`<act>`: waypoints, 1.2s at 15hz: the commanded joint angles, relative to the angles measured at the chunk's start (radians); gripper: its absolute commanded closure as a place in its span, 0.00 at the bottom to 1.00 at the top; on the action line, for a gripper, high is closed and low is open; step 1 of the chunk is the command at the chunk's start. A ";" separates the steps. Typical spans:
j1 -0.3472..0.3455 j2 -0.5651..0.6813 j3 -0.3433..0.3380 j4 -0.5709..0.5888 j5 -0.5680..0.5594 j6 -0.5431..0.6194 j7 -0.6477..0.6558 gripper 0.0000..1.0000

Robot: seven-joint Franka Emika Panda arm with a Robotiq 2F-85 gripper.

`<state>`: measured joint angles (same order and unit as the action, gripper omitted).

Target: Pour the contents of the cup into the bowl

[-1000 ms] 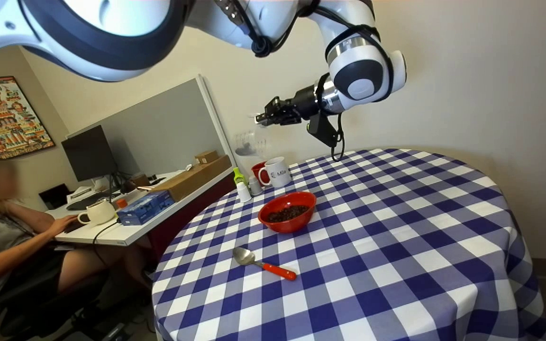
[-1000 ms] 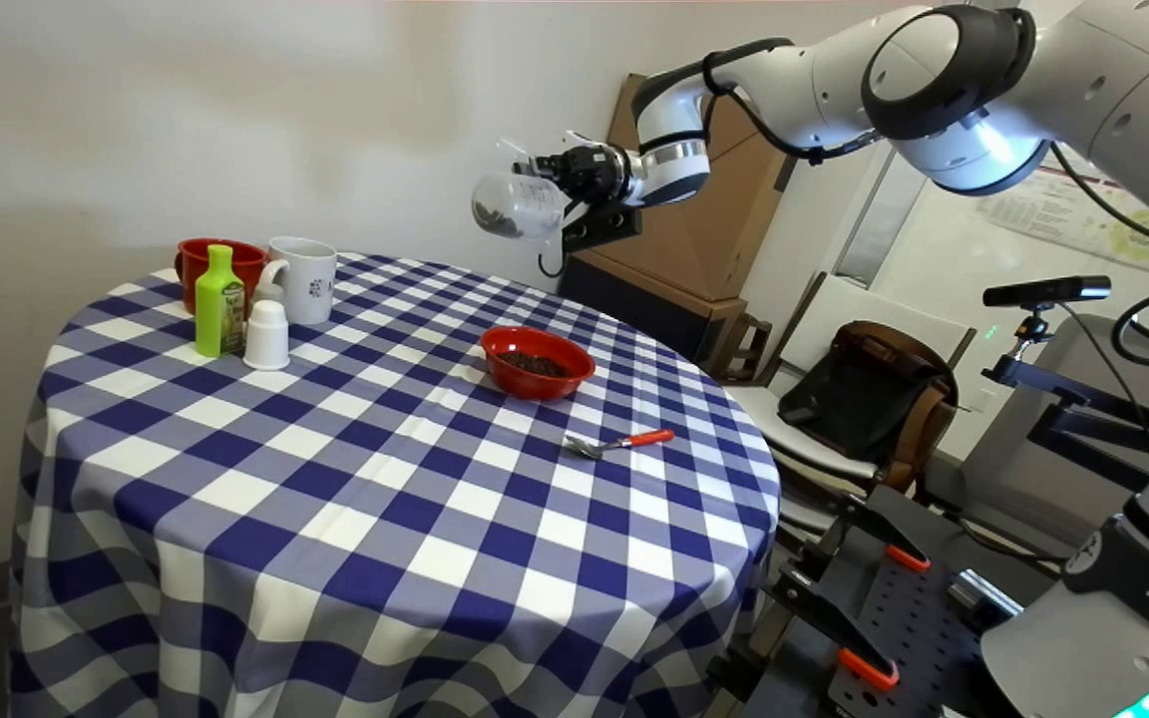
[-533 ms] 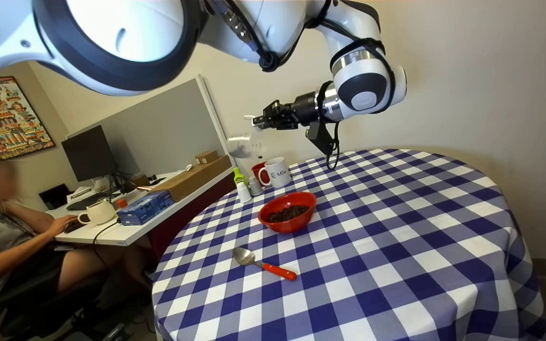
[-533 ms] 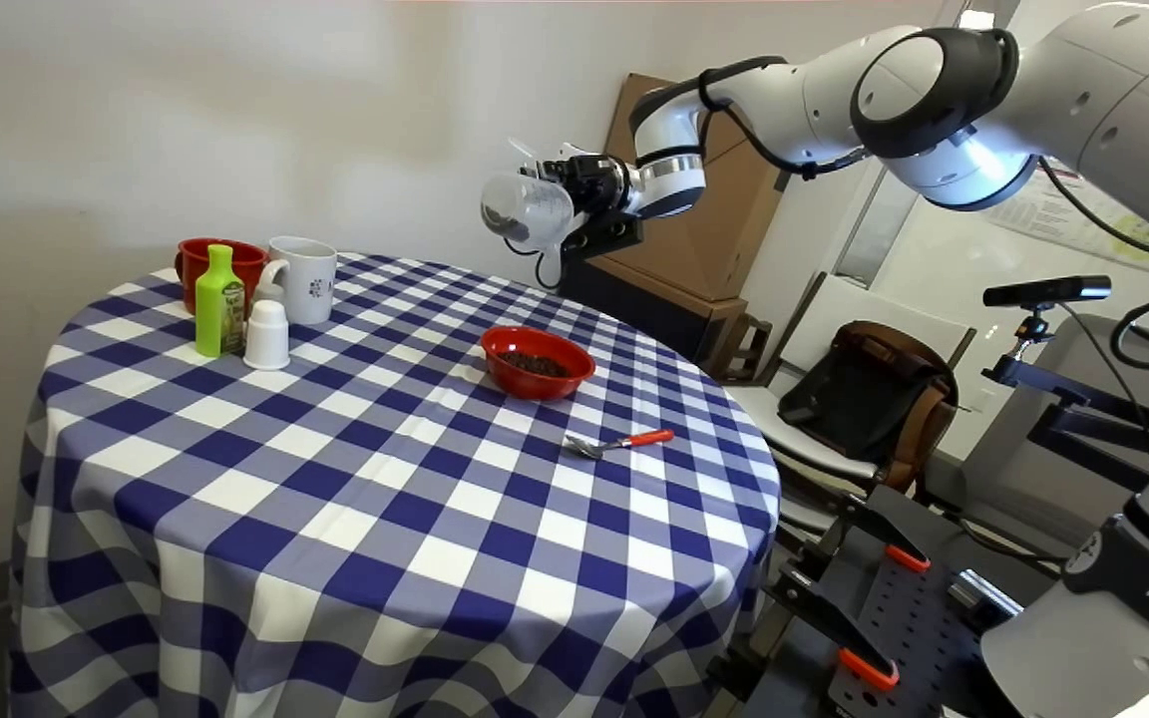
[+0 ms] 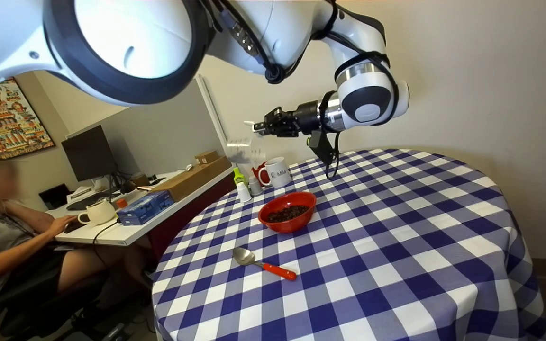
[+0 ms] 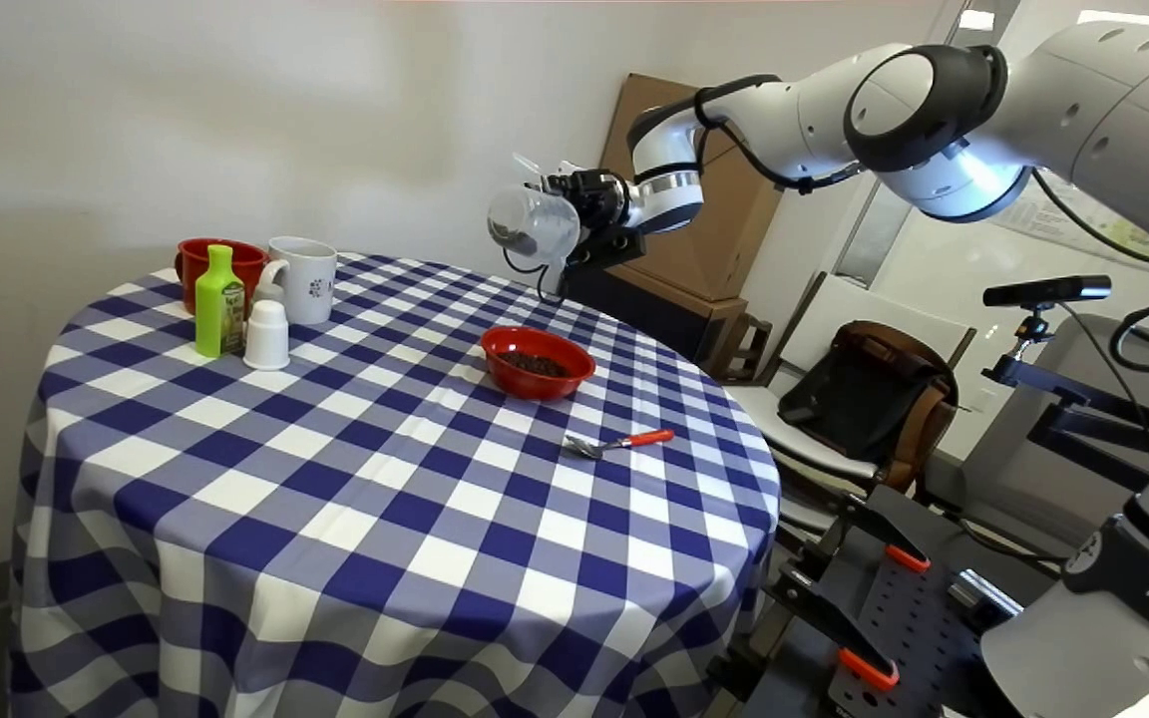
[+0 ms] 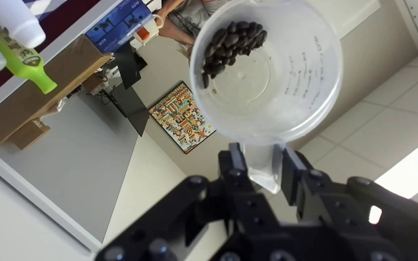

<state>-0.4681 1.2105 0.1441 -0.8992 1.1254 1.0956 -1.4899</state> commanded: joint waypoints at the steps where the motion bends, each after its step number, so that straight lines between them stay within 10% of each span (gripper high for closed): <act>1: -0.019 0.045 0.024 0.045 0.036 -0.033 0.069 0.92; 18: -0.043 0.101 0.090 0.051 0.112 -0.033 0.197 0.92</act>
<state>-0.4977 1.2783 0.2112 -0.8972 1.2099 1.0942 -1.3444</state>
